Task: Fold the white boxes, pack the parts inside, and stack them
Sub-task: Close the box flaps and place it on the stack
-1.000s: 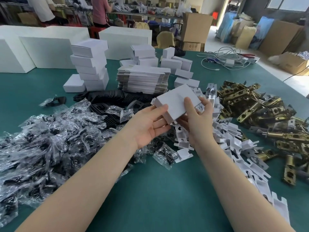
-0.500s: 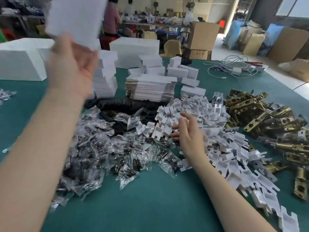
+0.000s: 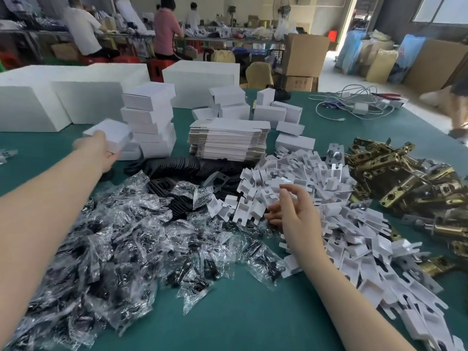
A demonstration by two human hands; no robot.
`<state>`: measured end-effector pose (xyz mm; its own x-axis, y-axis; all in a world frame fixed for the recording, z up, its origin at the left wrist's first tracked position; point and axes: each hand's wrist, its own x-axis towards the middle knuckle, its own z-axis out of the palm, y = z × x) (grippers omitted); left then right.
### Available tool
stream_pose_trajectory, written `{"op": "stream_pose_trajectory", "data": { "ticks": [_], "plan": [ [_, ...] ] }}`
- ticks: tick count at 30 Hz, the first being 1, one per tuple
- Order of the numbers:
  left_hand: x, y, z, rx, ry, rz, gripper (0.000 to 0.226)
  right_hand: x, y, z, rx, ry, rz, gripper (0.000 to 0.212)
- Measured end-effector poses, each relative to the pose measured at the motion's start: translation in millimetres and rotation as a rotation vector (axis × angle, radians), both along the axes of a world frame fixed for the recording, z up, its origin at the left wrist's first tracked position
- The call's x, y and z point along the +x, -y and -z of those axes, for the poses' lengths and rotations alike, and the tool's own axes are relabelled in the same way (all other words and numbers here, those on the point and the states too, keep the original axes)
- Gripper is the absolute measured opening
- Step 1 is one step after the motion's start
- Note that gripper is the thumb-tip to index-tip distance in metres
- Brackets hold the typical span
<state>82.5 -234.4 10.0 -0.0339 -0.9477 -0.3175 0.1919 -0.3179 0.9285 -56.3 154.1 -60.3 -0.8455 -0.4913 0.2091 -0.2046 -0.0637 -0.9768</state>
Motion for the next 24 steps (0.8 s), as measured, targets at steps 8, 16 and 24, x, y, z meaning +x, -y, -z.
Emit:
{"op": "stream_pose_trajectory", "data": {
  "ticks": [8,16,24],
  "plan": [
    [-19,7,4,0.146,-0.007,0.016,0.041,-1,0,1,0.012,-0.006,-0.004,0.008],
    [-17,12,20,0.122,0.130,0.130,0.036,1,1,0,0.074,-0.023,0.011,0.007],
    [-28,-42,-53,-0.734,0.323,-0.334,0.043,4,-1,-5,0.167,-0.068,-0.001,0.032]
  ]
}}
